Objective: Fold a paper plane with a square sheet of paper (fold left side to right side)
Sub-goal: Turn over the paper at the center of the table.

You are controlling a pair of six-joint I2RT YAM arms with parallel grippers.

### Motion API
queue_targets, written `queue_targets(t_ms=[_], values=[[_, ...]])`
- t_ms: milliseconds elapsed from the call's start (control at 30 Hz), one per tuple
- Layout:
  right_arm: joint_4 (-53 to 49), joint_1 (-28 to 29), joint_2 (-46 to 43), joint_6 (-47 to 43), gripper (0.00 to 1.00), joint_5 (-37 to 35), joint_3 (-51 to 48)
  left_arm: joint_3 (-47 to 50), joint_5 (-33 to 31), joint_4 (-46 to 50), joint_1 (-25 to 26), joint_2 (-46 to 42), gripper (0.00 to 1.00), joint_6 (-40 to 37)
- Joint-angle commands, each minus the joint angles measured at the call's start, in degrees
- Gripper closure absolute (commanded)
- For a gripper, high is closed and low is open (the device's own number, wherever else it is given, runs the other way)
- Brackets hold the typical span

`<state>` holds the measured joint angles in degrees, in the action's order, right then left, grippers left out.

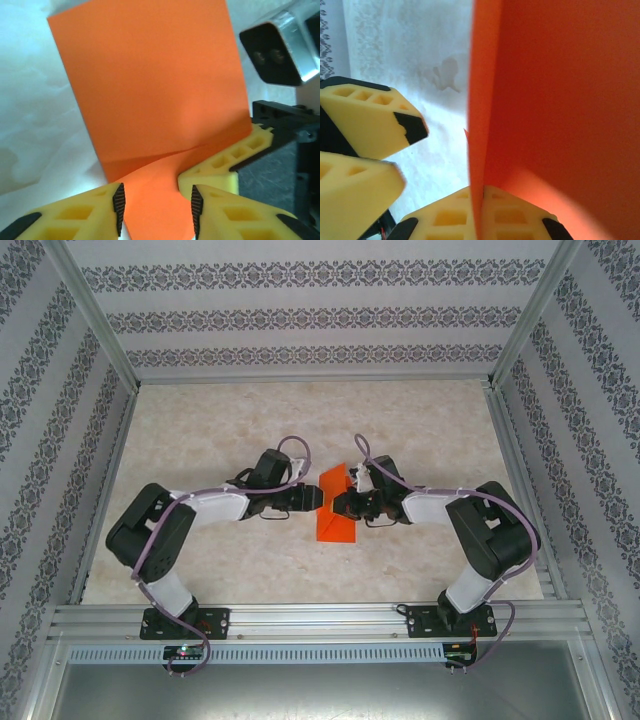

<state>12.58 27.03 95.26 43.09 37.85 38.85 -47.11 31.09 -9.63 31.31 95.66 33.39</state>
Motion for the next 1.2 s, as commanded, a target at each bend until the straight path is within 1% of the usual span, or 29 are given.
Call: queue_targets(t_ms=[0, 67, 200, 233, 267, 333, 400, 533, 633, 800, 933, 1000, 1067, 1167], values=[[3.29, -2.76, -3.37, -2.03, 1.00, 4.12, 1.22, 3.10, 0.38, -5.76, -2.97, -5.58, 0.42, 3.93], [4.24, -5.06, -5.70, -2.13, 1.00, 6.70, 1.28, 4.74, 0.62, -7.73, -4.17, -8.89, 0.32, 6.24], [5.98, -10.40, -11.94, -2.14, 1.00, 11.99, 2.33, 7.44, 1.62, -13.20, -6.57, -16.21, 0.07, 12.49], [6.16, -11.30, -13.30, -2.09, 1.00, 13.07, 2.87, 7.61, 1.92, -14.14, -6.94, -17.58, 0.03, 13.75], [6.39, -12.44, -14.92, -1.84, 1.00, 14.19, 3.59, 7.58, 2.56, -15.31, -7.16, -19.00, 0.00, 15.02], [7.26, -14.01, -17.56, -0.96, 1.00, 16.47, 5.16, 6.72, 4.29, -17.14, -7.39, -21.11, 0.00, 16.86], [8.06, -14.95, -19.77, -0.03, 1.00, 18.62, 7.68, 5.01, 7.49, -19.79, -7.32, -22.15, 0.00, 18.71], [8.94, -14.51, -22.43, 2.10, 1.00, 21.49, 12.33, 1.60, 13.04, -26.72, -6.98, -22.35, 0.01, 22.47], [9.33, -13.60, -23.75, 3.90, 1.00, 22.69, 14.93, -1.46, 15.24, -28.26, -4.98, -22.57, 0.03, 21.56], [9.00, -9.77, -25.07, 4.74, 1.00, 23.64, 18.15, -4.81, 16.28, -28.26, -1.37, -22.84, 0.05, 18.99], [8.88, -7.50, -26.00, 4.70, 1.00, 23.68, 19.63, -6.72, 15.00, -22.42, 0.14, -23.59, 0.07, 15.50], [8.49, -6.68, -26.49, 4.46, 1.00, 23.37, 20.13, -7.06, 15.25, -22.60, 0.83, -23.59, 0.08, 15.25], [7.93, -6.16, -26.52, 4.11, 1.00, 23.24, 20.51, -6.95, 15.82, -24.61, 1.27, -23.59, 0.12, 15.91], [7.90, -5.61, -26.34, 4.16, 1.00, 23.07, 20.45, -6.68, 15.61, -25.71, 1.71, -24.39, 0.21, 15.86]])
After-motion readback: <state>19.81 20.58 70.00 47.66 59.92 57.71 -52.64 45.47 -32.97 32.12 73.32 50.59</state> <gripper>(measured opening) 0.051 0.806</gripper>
